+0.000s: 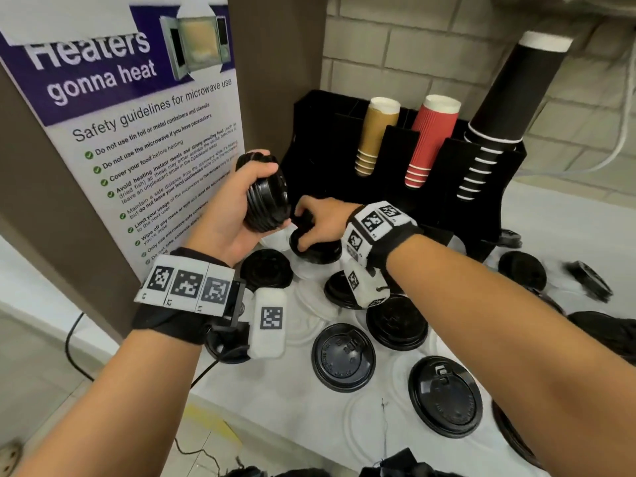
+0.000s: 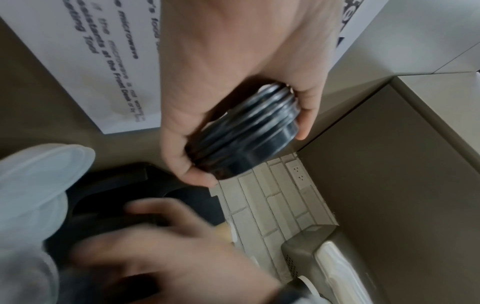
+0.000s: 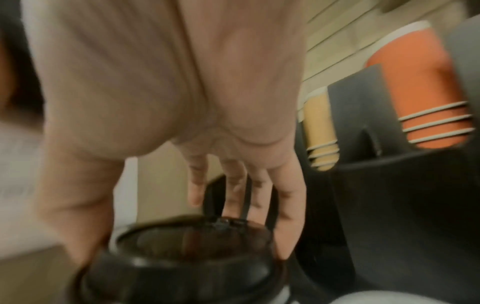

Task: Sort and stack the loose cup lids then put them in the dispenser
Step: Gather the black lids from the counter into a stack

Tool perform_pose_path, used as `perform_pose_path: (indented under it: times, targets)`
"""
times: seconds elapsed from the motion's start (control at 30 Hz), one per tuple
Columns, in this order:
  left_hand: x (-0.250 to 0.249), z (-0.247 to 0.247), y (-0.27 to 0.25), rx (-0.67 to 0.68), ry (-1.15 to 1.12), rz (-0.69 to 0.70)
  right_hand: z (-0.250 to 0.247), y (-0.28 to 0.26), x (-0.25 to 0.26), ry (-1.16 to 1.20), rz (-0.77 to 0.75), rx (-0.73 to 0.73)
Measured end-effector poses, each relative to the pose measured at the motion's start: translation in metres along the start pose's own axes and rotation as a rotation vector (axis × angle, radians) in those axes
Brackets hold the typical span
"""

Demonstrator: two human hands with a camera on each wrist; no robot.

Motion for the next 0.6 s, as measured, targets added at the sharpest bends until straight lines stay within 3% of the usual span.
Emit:
perform_pose_path:
  times: [0.13, 0.23, 0.37, 0.6]
  targets:
    - [0.01, -0.007, -0.002, -0.036, -0.017, -0.025, -0.048, -0.038, -0.002, 0.625, 0.028, -0.333]
    - [0.017, 0.002, -0.005, -0.004, 0.0, -0.029, -0.057, -0.066, 0.009, 0.977, -0.103, -0.334]
    - [0.028, 0.022, -0.007, 0.082, 0.035, -0.084, -0.049, -0.091, 0.025, 0.943, -0.269, -0.293]
    - [0.037, 0.043, -0.008, 0.121, -0.077, -0.138, -0.045, -0.113, 0.021, 0.885, -0.345, -0.349]
Point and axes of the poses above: each hand's wrist, its own y-axis towards the middle knuckle, its own z-axis out of the palm, x = y × z, the point moved 5 cm from there along y, towards the middle knuckle, and after that the axes turned 3 degrees about -z, right-handed, at the moved point
